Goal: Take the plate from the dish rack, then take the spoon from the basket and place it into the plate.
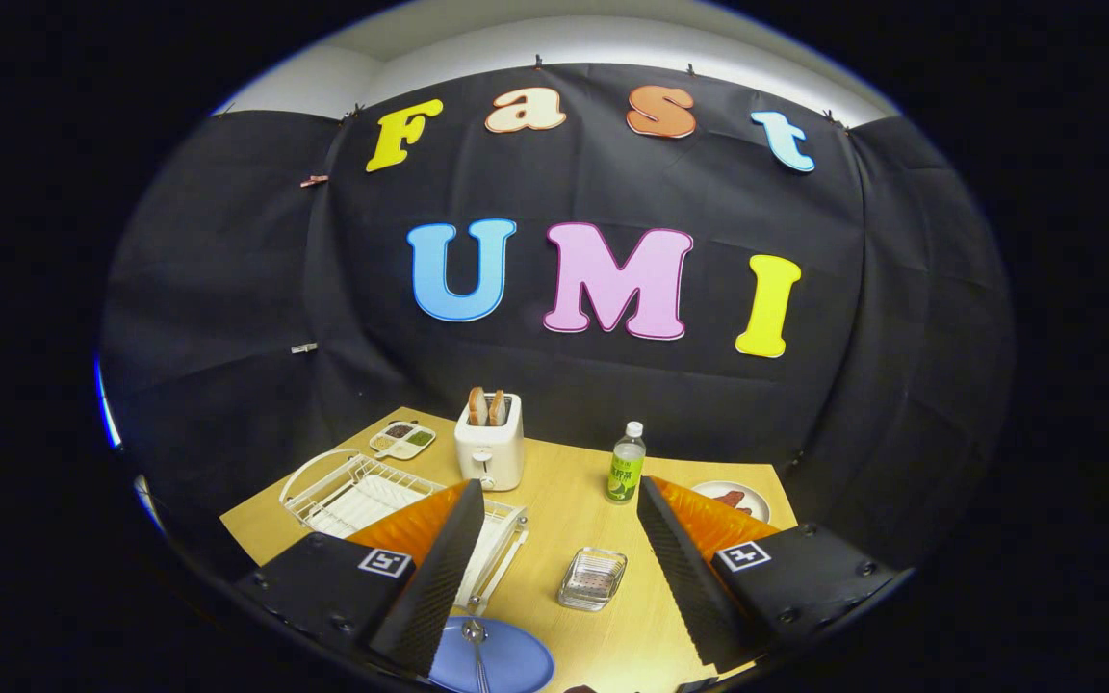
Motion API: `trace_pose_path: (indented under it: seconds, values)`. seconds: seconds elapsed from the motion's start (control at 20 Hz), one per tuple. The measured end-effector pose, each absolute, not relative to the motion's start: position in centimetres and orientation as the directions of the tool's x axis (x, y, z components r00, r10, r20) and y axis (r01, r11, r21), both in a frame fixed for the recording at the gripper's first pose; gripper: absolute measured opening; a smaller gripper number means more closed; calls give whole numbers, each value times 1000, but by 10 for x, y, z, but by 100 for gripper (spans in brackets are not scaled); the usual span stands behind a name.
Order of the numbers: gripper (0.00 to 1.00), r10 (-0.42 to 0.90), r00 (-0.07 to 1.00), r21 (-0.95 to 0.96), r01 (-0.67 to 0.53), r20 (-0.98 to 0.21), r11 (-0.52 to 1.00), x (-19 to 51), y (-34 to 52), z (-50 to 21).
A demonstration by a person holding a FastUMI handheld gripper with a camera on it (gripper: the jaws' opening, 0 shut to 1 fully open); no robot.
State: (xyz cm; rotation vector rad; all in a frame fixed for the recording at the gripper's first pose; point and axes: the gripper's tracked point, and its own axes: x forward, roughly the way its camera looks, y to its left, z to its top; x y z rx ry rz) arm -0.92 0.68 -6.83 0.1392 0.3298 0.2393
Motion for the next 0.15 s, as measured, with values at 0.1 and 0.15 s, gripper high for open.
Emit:
trace_pose_path:
  seconds: [0.1,0.15]
  values:
    - [98,254,919,179,-207,-302,962,-9,8,-68]
    - [98,251,921,179,-204,-300,963,-9,7,-67]
